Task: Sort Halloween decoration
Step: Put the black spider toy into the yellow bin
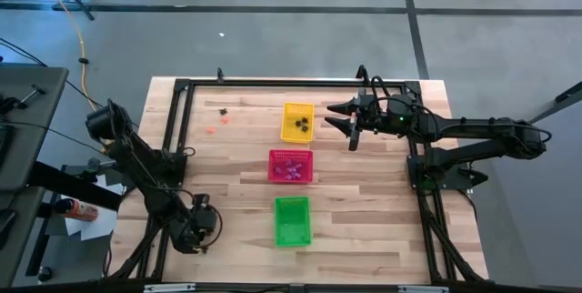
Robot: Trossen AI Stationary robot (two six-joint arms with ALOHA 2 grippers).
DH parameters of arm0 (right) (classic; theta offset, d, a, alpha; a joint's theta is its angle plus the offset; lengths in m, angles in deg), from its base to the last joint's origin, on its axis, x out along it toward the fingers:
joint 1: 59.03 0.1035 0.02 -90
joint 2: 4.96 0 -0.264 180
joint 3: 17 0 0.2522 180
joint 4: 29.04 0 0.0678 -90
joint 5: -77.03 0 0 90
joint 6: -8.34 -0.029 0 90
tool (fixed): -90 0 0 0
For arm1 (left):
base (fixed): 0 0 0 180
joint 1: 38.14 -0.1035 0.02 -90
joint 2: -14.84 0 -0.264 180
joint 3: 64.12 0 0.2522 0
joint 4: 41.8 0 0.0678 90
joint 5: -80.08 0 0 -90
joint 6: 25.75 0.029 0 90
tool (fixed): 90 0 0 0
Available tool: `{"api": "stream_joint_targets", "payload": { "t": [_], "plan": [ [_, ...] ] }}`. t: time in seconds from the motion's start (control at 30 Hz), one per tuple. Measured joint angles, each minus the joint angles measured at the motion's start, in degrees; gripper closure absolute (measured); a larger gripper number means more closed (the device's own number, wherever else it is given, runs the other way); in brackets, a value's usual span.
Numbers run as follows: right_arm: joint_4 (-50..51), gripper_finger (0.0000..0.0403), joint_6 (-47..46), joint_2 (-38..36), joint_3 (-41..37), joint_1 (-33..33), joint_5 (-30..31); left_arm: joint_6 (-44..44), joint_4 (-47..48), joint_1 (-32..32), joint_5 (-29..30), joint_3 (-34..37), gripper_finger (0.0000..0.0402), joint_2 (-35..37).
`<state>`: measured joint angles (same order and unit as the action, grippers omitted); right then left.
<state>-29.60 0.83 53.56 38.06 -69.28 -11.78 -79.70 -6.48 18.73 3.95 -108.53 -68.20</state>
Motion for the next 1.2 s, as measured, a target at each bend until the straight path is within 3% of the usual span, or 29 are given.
{"api": "stream_joint_targets", "payload": {
  "t": [0.47, 0.77, 0.93, 1.2],
  "plan": [
    [-0.02, 0.0234, -0.12, 0.00, 0.00, 0.00, -0.15, 0.12, 0.29, -0.07, 1.57, -0.25, 0.0229, -0.48],
    [-0.04, 0.0234, -0.12, 0.00, 0.00, 0.00, 0.91, -0.69, 8.72, -0.27, -0.29, -3.57, 0.0229, 6.57],
    [-0.04, 0.0234, 0.00, 0.00, 0.00, 0.00, 2.01, 0.34, 13.84, -0.22, 0.24, -3.47, 0.0229, 8.09],
    [-0.04, 0.0234, -0.13, 0.01, 0.00, -0.01, 2.03, 0.07, 12.05, -0.15, -0.84, -0.02, 0.0229, 6.55]
  ]
}}
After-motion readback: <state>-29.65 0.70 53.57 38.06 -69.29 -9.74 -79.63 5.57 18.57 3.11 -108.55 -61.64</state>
